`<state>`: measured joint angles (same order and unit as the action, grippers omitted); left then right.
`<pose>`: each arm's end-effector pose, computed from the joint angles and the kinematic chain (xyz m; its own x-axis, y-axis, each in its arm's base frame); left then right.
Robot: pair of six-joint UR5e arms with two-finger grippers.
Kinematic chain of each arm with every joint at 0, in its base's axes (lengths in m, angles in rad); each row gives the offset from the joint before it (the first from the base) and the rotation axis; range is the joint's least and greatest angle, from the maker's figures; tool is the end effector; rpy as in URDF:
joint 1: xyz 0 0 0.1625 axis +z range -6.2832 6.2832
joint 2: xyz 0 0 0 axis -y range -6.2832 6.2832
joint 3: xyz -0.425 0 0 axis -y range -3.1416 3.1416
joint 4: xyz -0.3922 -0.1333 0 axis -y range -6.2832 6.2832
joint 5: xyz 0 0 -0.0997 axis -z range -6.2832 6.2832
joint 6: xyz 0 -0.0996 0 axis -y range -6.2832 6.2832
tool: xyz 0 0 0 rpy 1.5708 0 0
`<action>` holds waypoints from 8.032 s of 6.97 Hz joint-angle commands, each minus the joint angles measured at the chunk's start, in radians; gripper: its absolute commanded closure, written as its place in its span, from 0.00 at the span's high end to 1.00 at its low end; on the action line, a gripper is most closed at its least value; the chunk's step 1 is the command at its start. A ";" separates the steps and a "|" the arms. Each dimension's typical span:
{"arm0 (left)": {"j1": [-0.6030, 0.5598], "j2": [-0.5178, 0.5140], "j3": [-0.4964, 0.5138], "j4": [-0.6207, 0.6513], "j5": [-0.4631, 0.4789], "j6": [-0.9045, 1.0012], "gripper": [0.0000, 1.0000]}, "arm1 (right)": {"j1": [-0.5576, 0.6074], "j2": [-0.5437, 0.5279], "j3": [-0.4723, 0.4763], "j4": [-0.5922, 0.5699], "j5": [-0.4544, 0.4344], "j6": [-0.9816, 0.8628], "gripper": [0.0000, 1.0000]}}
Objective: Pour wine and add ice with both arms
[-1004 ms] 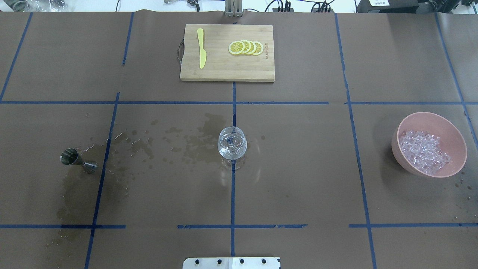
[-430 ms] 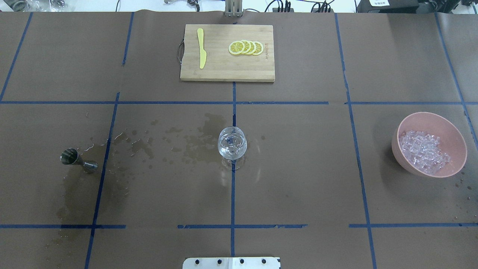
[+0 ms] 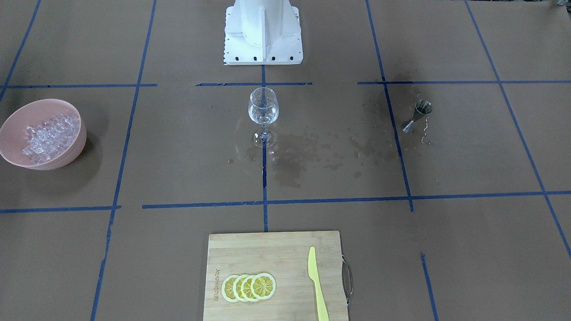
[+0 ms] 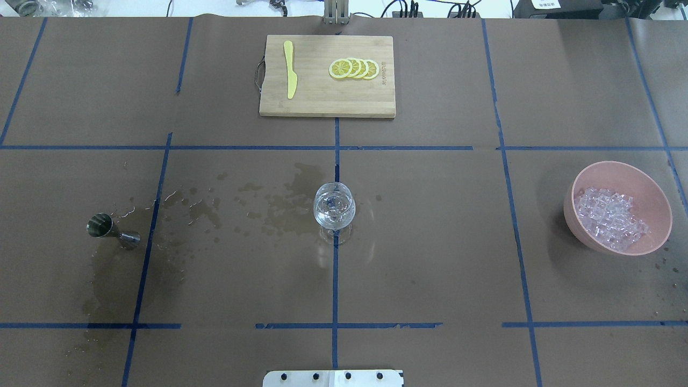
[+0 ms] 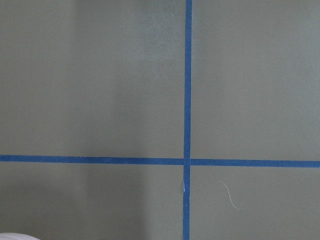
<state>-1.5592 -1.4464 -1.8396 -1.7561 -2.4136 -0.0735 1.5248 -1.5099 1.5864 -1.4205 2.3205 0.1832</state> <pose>-0.0537 -0.4518 0.5582 0.6615 0.1793 -0.7282 0.0377 0.9618 0.2710 0.0410 -0.5329 0.6053 0.7201 -0.0063 0.6938 -0.0879 0.9911 0.1001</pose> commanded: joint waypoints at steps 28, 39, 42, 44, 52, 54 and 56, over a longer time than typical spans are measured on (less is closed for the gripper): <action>1.489 0.175 0.005 -1.005 1.924 -1.100 1.00 | -0.066 -0.026 0.000 0.060 0.066 0.010 1.00; 1.504 0.043 0.218 -1.077 1.967 -1.102 0.92 | -0.067 -0.026 -0.008 0.060 0.065 0.010 1.00; 1.504 0.043 0.221 -1.080 1.967 -1.102 0.77 | -0.068 -0.026 -0.008 0.060 0.065 0.012 1.00; 1.504 0.043 0.224 -1.106 1.966 -1.100 0.59 | -0.066 -0.026 -0.008 0.060 0.063 0.010 1.00; 1.499 0.055 0.209 -1.198 1.967 -1.074 0.00 | -0.068 -0.026 -0.008 0.060 0.065 0.010 1.00; 1.498 0.055 0.200 -1.249 1.976 -1.059 0.00 | -0.068 -0.024 0.001 0.061 0.065 0.012 1.00; 1.501 0.043 0.157 -1.263 2.037 -0.880 0.00 | -0.068 -0.023 0.000 0.061 0.065 0.012 1.00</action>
<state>-0.0603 -1.3956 -1.6515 -3.0083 -0.4208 -1.0524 1.4573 -1.5332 1.5866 -1.3593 2.3853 0.1947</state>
